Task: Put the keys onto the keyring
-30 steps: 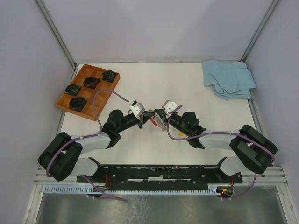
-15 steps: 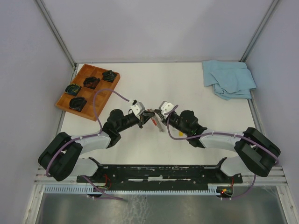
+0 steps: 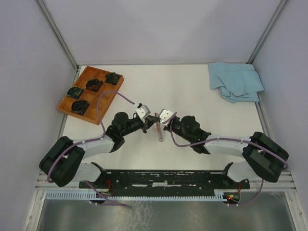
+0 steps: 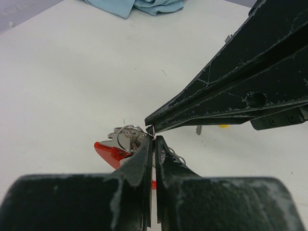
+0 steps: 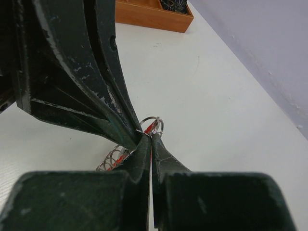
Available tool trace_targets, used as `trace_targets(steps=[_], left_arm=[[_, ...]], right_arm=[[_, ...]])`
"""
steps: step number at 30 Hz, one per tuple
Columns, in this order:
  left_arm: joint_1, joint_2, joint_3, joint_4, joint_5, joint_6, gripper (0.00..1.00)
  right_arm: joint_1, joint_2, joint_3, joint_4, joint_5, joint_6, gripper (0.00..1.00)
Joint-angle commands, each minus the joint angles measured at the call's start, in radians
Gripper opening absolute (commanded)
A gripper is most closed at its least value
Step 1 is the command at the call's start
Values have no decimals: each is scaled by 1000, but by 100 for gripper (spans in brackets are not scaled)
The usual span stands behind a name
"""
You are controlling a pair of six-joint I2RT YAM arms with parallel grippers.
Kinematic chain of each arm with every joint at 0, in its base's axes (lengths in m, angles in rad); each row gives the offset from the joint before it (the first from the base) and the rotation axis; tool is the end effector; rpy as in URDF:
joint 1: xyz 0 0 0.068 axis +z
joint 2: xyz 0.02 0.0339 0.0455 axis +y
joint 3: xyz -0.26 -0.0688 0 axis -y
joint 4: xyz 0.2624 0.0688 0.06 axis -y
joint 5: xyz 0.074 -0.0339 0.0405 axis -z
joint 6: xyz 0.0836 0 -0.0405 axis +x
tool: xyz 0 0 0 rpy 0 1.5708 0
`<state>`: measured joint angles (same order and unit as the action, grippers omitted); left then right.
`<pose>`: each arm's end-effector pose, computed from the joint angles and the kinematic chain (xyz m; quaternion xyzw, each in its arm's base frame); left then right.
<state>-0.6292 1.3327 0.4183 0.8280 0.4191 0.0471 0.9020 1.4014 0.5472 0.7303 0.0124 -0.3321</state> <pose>0.2356 -0.2136 0.1819 0.3718 0.6334 -0.3366 0.5893 0.2179 0.2741 0.1919 -0.4303 0.6137 0.1816 0.6366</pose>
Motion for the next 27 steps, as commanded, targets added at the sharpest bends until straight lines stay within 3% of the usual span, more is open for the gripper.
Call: trace_targets(steps=[1, 16, 24, 27], left_arm=[[-4, -7, 59, 36, 3, 11, 3], [-3, -35, 49, -16, -8, 101, 3], [-3, -89, 20, -69, -50, 231, 3], [-4, -112, 8, -97, -50, 296, 3]], right_arm=[[33, -42, 48, 25, -2, -28, 1], [34, -114, 35, -23, 8, 20, 1], [33, -214, 43, -179, 26, 105, 33], [34, -260, 81, -337, 76, 186, 36]])
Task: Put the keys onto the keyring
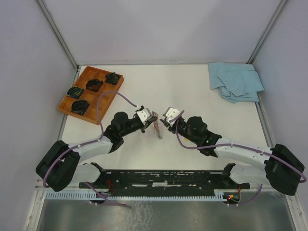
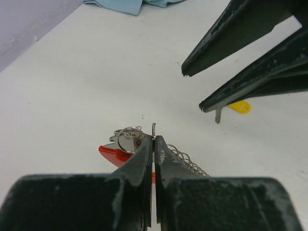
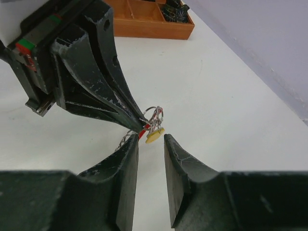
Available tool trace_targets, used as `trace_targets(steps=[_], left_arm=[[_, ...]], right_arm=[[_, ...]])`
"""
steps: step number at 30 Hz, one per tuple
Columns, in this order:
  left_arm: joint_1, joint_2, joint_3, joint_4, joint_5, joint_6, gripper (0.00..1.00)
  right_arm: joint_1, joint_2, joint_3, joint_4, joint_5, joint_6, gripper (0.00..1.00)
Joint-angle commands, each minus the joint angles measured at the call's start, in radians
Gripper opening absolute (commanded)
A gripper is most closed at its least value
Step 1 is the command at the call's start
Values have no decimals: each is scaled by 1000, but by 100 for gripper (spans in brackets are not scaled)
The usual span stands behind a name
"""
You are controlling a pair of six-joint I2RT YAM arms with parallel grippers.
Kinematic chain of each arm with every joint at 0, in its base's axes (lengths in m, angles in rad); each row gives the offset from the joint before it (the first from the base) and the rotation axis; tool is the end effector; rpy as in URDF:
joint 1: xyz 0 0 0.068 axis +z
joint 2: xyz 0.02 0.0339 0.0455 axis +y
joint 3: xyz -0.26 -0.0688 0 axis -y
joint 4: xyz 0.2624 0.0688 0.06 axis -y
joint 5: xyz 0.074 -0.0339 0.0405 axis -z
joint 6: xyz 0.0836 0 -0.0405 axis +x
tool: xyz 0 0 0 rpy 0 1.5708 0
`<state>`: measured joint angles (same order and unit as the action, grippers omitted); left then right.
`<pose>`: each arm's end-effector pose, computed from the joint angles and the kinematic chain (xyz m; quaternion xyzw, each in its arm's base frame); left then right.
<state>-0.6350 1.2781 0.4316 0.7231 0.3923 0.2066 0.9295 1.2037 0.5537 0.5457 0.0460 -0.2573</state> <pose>0.2337 -0.2119 0.1871 0.4180 0.6182 -0.2808 0.6036 0.1996 0.2610 0.2287 -0.4026 0.6244 0.2045 0.6373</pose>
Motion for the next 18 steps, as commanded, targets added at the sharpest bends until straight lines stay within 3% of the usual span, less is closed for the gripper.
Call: trace_targets(steps=[1, 8, 12, 18], left_arm=[[2, -66, -12, 6, -22, 159, 3], [2, -109, -48, -3, 63, 298, 3], [3, -130, -91, 27, 133, 392, 3], [3, -140, -131, 43, 219, 503, 3]], right_arm=[[6, -79, 92, -227, 68, 136, 37], [0, -177, 174, -640, 202, 251, 49], [-43, -134, 269, -890, 215, 327, 49], [-131, -75, 285, -1027, 167, 414, 49]])
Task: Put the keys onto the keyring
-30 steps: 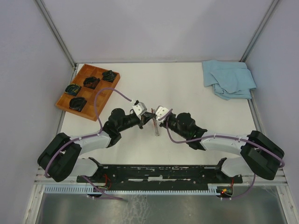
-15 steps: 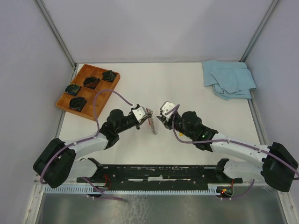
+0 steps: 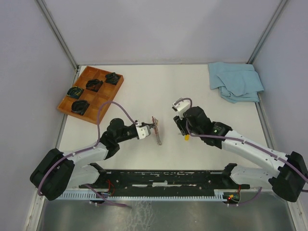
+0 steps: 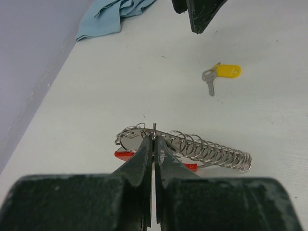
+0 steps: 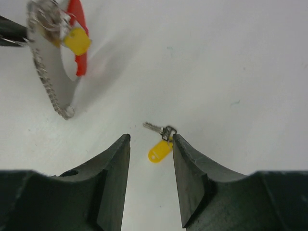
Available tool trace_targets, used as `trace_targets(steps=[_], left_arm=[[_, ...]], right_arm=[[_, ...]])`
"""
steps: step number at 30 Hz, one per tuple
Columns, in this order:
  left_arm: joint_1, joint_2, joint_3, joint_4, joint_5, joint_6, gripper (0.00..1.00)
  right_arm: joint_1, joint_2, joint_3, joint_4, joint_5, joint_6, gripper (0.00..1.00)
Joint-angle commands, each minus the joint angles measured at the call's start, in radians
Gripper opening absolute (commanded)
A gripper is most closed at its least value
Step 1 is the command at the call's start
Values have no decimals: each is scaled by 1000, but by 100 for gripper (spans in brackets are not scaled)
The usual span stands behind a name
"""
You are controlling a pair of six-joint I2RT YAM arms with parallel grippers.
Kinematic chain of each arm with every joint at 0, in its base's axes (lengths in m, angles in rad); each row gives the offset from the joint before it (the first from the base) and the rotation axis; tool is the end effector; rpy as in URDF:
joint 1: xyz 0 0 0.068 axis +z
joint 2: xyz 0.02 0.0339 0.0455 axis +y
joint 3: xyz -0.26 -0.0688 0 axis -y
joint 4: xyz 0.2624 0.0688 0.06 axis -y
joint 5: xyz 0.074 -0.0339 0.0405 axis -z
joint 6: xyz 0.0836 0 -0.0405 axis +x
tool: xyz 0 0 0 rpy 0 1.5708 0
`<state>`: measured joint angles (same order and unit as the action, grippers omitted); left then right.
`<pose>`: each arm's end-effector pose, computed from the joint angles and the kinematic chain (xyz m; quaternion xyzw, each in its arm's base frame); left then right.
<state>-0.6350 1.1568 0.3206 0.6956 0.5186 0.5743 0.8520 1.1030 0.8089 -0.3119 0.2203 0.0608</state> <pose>0.2016 -0.2000 0.1765 0.5532 0.5048 -0.2127 0.6276 0.2107 0.2131 0.2383 -0.2923 0.8322 0.1158 0.4568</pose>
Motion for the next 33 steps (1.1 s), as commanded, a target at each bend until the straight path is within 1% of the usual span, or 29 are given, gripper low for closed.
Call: trace_targets(steps=[1, 5, 11, 19, 22, 26, 33], left_arm=[[3, -17, -26, 81, 107, 143, 3], [3, -6, -39, 108, 139, 162, 3], [3, -3, -48, 128, 149, 173, 3], [3, -22, -35, 113, 117, 122, 3], [3, -28, -22, 90, 95, 104, 3], [7, -25, -17, 100, 62, 66, 3], [15, -15, -8, 92, 20, 30, 3]], right_arm=[[-76, 31, 27, -181, -31, 111, 49], [-173, 55, 13, -206, -111, 163, 49], [-226, 109, -7, -178, -150, 175, 49], [-235, 254, 28, -155, -126, 168, 48], [-236, 282, 37, -144, -144, 170, 48], [-238, 308, 52, -140, -136, 175, 48], [-248, 412, 117, -167, -126, 177, 48]])
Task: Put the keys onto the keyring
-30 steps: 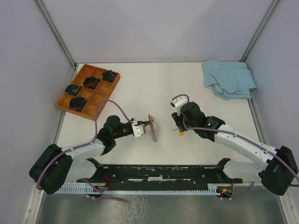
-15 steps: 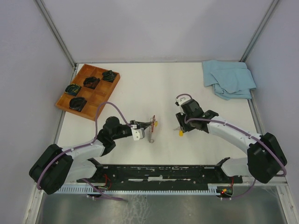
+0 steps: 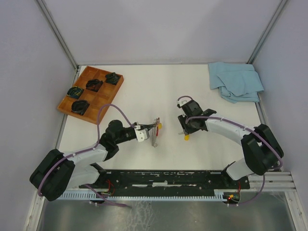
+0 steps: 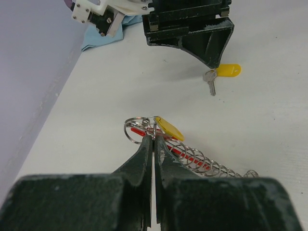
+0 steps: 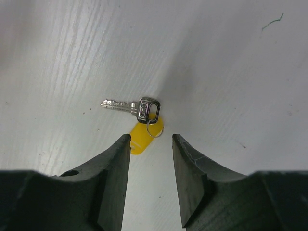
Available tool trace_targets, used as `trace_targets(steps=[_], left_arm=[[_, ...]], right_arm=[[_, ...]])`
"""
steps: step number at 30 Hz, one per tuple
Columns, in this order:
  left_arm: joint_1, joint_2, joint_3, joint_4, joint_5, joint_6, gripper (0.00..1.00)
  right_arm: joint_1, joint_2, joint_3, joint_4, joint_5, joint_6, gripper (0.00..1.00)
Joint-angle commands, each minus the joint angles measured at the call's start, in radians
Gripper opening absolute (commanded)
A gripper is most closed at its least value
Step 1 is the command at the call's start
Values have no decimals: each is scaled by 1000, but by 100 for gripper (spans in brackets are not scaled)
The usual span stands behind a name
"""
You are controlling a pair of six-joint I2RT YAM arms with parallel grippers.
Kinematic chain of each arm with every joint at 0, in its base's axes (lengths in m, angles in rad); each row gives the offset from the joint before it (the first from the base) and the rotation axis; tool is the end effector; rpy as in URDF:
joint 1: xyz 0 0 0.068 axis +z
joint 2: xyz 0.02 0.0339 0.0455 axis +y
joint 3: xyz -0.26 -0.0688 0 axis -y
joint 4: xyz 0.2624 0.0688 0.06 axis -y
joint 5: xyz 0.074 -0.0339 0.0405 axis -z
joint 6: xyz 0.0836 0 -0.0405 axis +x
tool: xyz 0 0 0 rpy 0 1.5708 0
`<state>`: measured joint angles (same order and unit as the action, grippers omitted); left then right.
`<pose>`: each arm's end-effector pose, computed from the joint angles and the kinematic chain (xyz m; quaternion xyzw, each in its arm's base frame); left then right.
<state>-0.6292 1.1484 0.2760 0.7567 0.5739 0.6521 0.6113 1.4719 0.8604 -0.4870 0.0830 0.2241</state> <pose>0.1927 -0.1964 0.1716 0.5790 0.4617 -0.2040 0.6402 0.2621 0.1752 0.1306 -0.1774 0.9551 0.0580 0.2300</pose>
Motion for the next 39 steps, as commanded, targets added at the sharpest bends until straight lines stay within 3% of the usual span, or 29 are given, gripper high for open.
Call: trace_targets(steps=[1, 17, 22, 31, 39], left_arm=[[9, -6, 38, 30, -37, -50, 3], [20, -15, 46, 9, -43, -62, 3], [20, -16, 48, 6, -41, -62, 3], [21, -18, 50, 3, -33, -65, 3], [21, -23, 50, 2, -28, -68, 3]], right_arm=[[-8, 54, 71, 13, 10, 12, 48], [-32, 159, 112, -49, -29, 44, 41], [-42, 168, 106, -41, -49, 53, 33], [-44, 106, 85, -49, -43, 50, 9], [-43, 47, 70, -6, -134, 51, 1]])
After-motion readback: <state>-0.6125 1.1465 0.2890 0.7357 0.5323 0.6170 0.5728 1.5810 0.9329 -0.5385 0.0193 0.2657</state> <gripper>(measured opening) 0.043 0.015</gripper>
